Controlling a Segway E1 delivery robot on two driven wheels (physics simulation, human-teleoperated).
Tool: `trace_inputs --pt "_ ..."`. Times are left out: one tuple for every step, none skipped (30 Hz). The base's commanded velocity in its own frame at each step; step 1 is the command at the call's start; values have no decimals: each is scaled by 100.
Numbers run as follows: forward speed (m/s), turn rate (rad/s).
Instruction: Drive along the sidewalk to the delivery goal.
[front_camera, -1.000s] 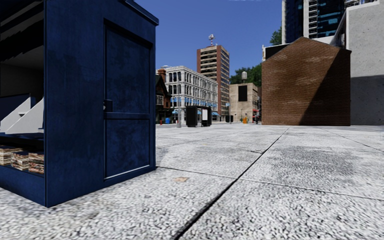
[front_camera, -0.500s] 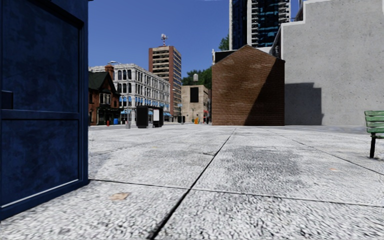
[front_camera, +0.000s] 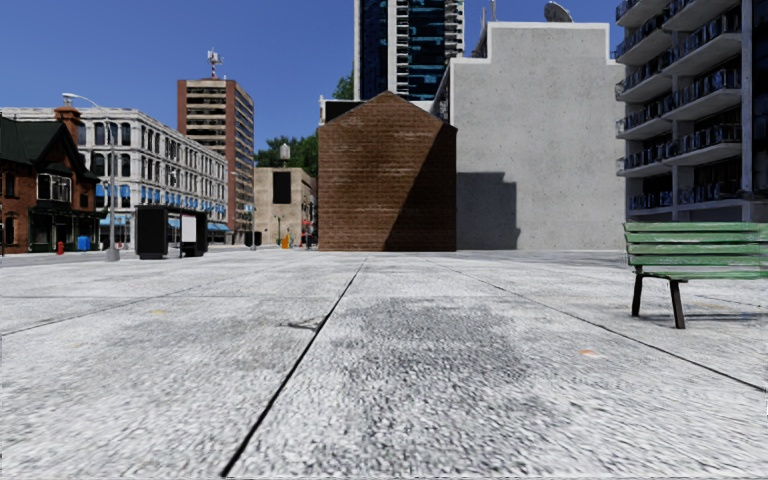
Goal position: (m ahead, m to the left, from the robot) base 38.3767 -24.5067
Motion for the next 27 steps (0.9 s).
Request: trace_inputs --pt "200 -68" --pt "200 -68" --pt "200 -68" --pt "200 -68" --pt "200 -63" --pt "200 -14" --pt "200 -14" --pt "200 0" --pt "200 0" --pt "200 0" --pt "200 0" --pt "200 0" --pt "200 0" --pt "200 0" --pt "200 0" --pt "200 0" --pt "200 0" --pt "200 0" --pt "200 0" --pt "200 0" --pt "200 0" --pt "200 0" --pt "200 0" --pt "200 0" --pt "200 0" --pt "200 0" --pt "200 0"
